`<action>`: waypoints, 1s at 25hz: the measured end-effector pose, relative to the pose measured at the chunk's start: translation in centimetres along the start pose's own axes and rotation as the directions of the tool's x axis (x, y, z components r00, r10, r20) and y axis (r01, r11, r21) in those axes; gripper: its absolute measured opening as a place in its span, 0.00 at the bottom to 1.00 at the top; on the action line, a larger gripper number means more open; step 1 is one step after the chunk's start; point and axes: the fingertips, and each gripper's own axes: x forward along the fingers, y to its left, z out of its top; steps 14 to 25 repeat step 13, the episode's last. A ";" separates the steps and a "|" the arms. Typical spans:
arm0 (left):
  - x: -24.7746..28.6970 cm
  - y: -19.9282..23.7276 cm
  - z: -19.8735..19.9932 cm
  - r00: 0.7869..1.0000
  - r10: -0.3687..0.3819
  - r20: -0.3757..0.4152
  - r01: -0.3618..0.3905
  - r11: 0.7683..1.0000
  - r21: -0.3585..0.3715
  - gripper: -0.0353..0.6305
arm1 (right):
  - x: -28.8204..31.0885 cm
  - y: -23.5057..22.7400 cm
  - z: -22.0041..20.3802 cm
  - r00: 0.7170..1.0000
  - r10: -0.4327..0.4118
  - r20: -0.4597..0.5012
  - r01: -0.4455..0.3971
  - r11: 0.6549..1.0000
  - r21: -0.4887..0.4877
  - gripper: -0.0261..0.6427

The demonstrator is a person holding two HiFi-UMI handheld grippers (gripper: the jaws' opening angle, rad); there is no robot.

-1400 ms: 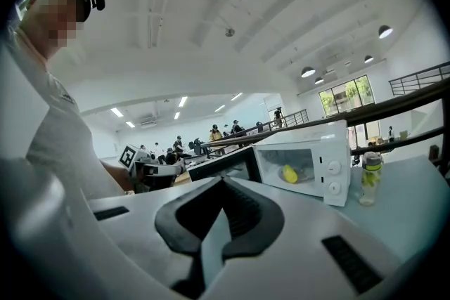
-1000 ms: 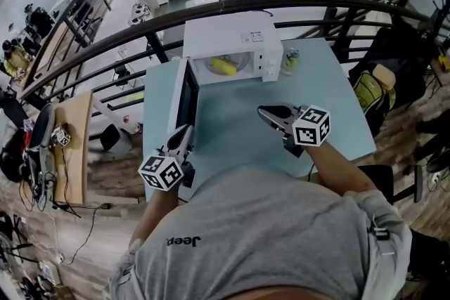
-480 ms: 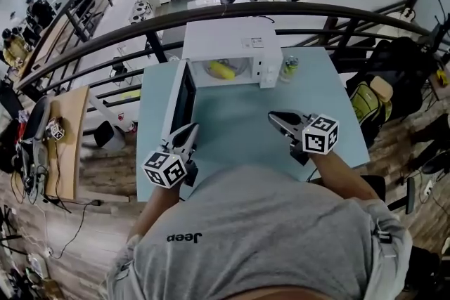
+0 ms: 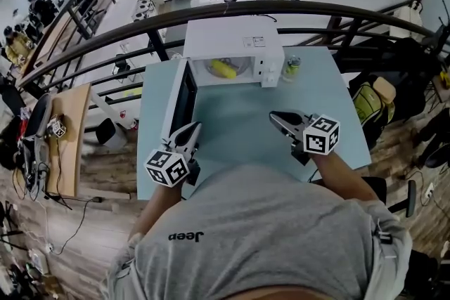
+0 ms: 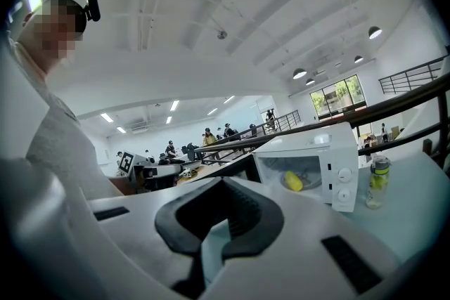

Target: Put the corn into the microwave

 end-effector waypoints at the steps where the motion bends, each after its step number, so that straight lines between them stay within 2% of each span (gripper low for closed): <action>1: 0.0 0.1 0.0 1.000 0.003 -0.001 -0.003 1.000 -0.001 0.08 | 0.1 0.0 0.0 1.000 0.001 0.000 -0.001 1.000 -0.001 0.06; 25: -0.1 0.7 -0.3 1.000 0.002 -0.007 -0.002 1.000 -0.011 0.08 | 0.7 -0.1 -0.2 1.000 0.000 -0.005 0.000 1.000 -0.010 0.06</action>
